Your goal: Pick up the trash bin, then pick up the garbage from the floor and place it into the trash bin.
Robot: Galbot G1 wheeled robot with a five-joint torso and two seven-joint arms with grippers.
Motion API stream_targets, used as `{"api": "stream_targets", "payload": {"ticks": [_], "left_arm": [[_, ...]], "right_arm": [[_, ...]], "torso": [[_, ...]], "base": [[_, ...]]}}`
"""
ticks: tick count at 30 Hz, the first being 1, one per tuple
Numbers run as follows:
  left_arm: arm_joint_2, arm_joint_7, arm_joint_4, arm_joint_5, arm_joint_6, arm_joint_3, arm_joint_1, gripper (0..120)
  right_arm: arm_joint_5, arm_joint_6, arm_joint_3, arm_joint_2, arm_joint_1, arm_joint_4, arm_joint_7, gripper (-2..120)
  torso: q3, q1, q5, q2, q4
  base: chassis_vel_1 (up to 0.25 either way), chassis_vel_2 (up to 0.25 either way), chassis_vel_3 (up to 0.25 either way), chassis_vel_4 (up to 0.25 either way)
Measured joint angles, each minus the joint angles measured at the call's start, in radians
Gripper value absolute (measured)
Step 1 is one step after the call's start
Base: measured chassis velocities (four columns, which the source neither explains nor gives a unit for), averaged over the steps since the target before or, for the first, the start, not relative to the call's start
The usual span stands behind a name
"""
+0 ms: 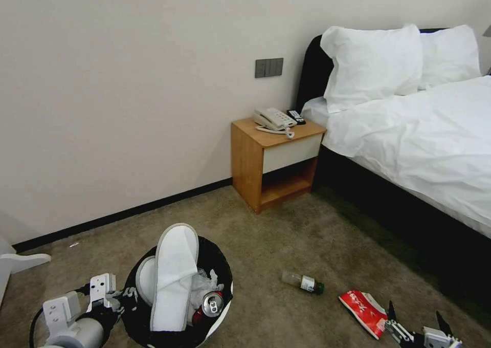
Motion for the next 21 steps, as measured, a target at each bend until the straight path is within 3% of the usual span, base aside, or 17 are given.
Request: {"api": "stream_targets", "payload": {"ticks": [11, 16, 21], "left_arm": [[-0.002, 0.0, -0.003, 0.001, -0.001, -0.001, 0.003, 2], [-0.003, 0.0, -0.003, 0.001, -0.006, -0.005, 0.005, 2], [-0.003, 0.0, -0.005, 0.0, -0.006, -0.006, 0.007, 2]], "right_arm": [[0.001, 0.01, -0.001, -0.005, -0.016, -0.001, -0.015, 100], [0.008, 0.01, -0.009, -0.007, -0.025, 0.0, -0.041, 100], [0.018, 0.01, -0.011, -0.006, -0.025, -0.013, -0.061, 100]], "torso": [[0.0, 0.0, 0.0, 0.0, -0.0006], [0.0, 0.0, 0.0, 0.0, 0.0007], [0.0, 0.0, 0.0, 0.0, -0.0001]], "base": [[-0.073, -0.083, -0.075, -0.07], [-0.008, -0.009, -0.013, -0.006], [0.0, 0.0, 0.0, 0.0]]}}
